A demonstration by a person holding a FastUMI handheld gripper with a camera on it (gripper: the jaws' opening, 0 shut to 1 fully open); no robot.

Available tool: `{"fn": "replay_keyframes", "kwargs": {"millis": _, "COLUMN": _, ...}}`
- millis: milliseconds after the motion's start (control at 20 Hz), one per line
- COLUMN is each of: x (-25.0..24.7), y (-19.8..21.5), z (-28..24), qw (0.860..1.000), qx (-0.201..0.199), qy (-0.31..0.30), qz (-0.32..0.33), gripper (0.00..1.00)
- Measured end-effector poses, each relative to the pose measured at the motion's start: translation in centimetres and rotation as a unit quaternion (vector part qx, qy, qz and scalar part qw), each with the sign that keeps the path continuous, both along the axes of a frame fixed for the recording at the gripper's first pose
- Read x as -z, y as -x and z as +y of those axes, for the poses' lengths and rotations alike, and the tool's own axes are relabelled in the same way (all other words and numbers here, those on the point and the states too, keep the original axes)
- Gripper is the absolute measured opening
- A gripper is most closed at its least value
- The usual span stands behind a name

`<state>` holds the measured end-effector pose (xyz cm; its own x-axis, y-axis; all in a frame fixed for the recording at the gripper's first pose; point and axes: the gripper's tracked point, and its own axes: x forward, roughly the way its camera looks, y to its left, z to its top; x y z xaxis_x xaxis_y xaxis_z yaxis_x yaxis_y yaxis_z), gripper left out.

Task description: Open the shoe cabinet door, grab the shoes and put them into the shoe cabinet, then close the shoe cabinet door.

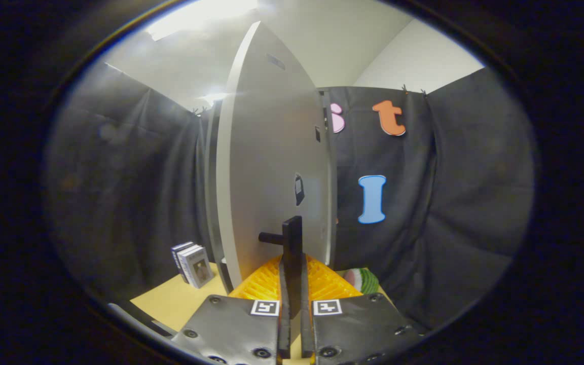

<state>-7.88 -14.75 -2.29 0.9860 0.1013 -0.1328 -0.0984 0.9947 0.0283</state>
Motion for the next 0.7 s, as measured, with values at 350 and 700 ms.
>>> {"fn": "replay_keyframes", "kwargs": {"millis": 350, "x": 0.0, "y": -0.9, "z": -5.8, "qw": 0.999, "qx": 0.049, "qy": 0.008, "qz": 0.002, "gripper": 0.06}}
{"fn": "replay_keyframes", "kwargs": {"millis": 700, "x": 0.0, "y": -1.1, "z": -8.5, "qw": 0.999, "qx": 0.047, "qy": 0.012, "qz": 0.003, "gripper": 0.02}}
